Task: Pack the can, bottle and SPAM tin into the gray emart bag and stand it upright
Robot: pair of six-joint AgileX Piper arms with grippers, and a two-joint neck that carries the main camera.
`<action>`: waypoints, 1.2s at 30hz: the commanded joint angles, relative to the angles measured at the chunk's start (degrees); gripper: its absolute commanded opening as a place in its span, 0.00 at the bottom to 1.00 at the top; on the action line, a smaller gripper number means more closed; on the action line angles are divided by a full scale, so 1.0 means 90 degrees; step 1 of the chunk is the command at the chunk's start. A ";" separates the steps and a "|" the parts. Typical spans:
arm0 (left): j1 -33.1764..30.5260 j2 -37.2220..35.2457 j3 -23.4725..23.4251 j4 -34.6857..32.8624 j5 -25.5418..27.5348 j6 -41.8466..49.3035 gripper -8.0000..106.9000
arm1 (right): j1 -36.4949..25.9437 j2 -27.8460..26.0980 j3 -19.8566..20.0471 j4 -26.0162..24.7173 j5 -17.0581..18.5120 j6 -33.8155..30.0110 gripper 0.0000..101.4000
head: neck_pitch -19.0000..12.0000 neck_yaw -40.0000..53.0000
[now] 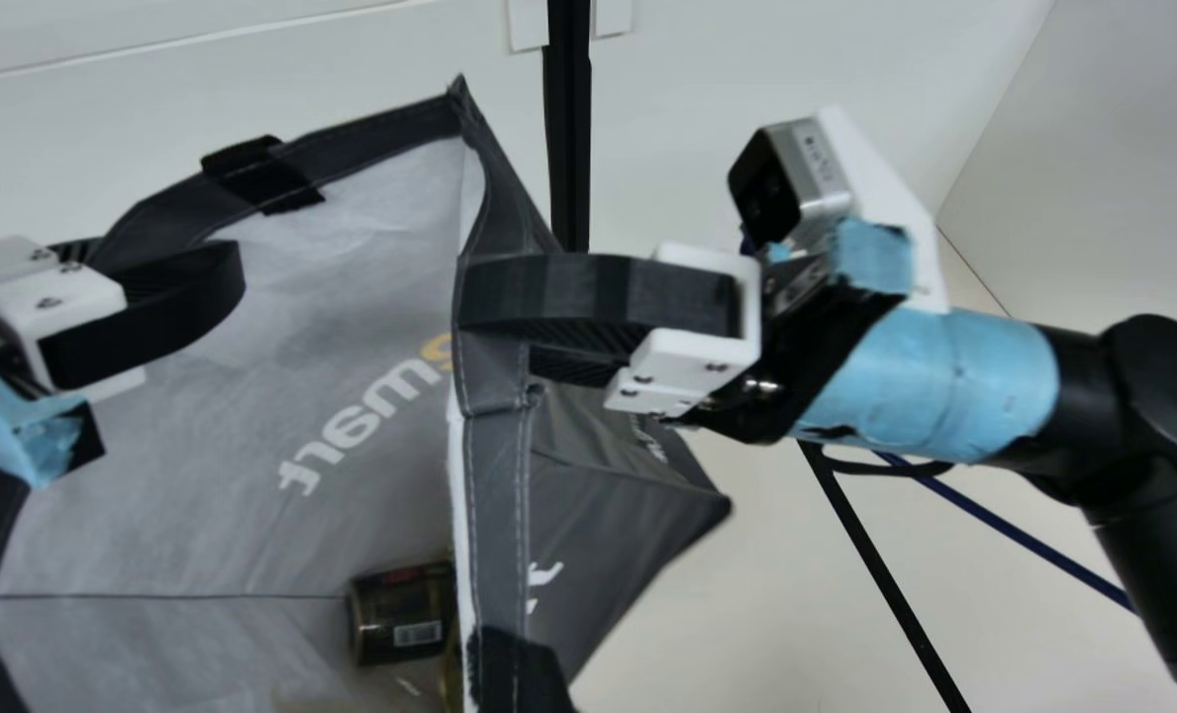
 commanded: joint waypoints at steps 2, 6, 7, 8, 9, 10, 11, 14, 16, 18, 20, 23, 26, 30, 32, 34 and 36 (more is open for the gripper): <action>-0.0157 0.0034 -0.0232 0.0000 0.0002 0.0035 0.00 | -0.0149 -0.0112 -0.0170 0.0009 -0.0076 0.0464 0.00 | -0.0144 -0.0005; -0.0388 0.0005 -0.0237 0.0004 0.0002 0.0134 0.00 | -0.0007 -0.0317 -0.0123 0.0009 -0.0430 0.0583 0.00 | -0.0144 -0.0005; -0.0447 -0.0013 -0.0214 0.0006 0.0002 0.0163 0.00 | -0.0043 -0.0396 -0.0111 0.0009 -0.0453 0.0653 0.00 | -0.0144 -0.0005; -0.0509 -0.0034 -0.0180 0.0010 0.0002 0.0191 0.00 | -0.0120 -0.0491 -0.0105 0.0009 -0.0447 0.0756 0.00 | -0.0144 -0.0005; -0.0570 -0.0055 -0.0143 0.0015 0.0002 0.0217 0.00 | -0.0169 -0.0577 -0.0075 0.0009 -0.0462 0.0822 0.00 | -0.0144 -0.0005; -0.0631 -0.0076 -0.0099 0.0018 0.0002 0.0242 0.00 | -0.0175 -0.0658 -0.0007 0.0009 -0.0508 0.0836 0.00 | -0.0144 -0.0005; -0.0694 -0.0101 -0.0041 0.0026 0.0002 0.0268 0.00 | -0.0159 -0.0741 0.0089 0.0009 -0.0571 0.0823 0.00 | -0.0144 -0.0005; -0.0866 -0.0158 0.0102 0.0033 0.0002 0.0342 0.00 | -0.0320 -0.0956 0.0347 0.0009 -0.0549 0.0836 0.00 | -0.0144 -0.0005; -0.0960 -0.0185 0.0191 0.0023 0.0002 0.0391 0.00 | -0.0426 -0.1072 0.0548 0.0009 -0.0520 0.0785 0.00 | -0.0144 -0.0005; -0.1036 -0.0200 0.0268 0.0002 0.0002 0.0449 0.00 | -0.0591 -0.1162 0.0751 0.0009 -0.0421 0.0720 0.00 | -0.0144 -0.0005; -0.1099 -0.0192 0.0326 -0.0030 0.0002 0.0515 0.00 | -0.0829 -0.1228 0.0973 0.0009 -0.0236 0.0631 0.00 | -0.0144 -0.0005; -0.1152 -0.0168 0.0427 -0.0114 0.0002 0.0618 0.00 | -0.1029 -0.1231 0.1395 0.0009 -0.0076 0.0268 0.00 | -0.0144 -0.0005; -0.1149 -0.0125 0.0543 -0.0217 0.0002 0.0741 0.00 | -0.1063 -0.1212 0.1790 0.0009 -0.0076 -0.0153 0.00 | -0.0144 -0.0005; -0.1116 -0.0018 0.0665 -0.0379 0.0002 0.0930 0.00 | -0.1093 -0.1178 0.2159 0.0009 -0.0076 -0.0601 0.00 | -0.0144 -0.0005; -0.1084 0.0060 0.0696 -0.0476 0.0002 0.1037 0.00 | -0.1091 -0.1134 0.2316 0.0009 -0.0076 -0.0836 0.00 | -0.0144 -0.0005; -0.1051 0.0150 0.0716 -0.0581 0.0002 0.1167 0.00 | -0.1089 -0.1083 0.2441 0.0009 -0.0076 -0.1038 0.00 | -0.0144 -0.0005; -0.1010 0.0247 0.0722 -0.0687 0.0002 0.1294 0.00 | -0.1086 -0.1014 0.2542 0.0009 -0.0076 -0.1231 0.00 | -0.0144 -0.0005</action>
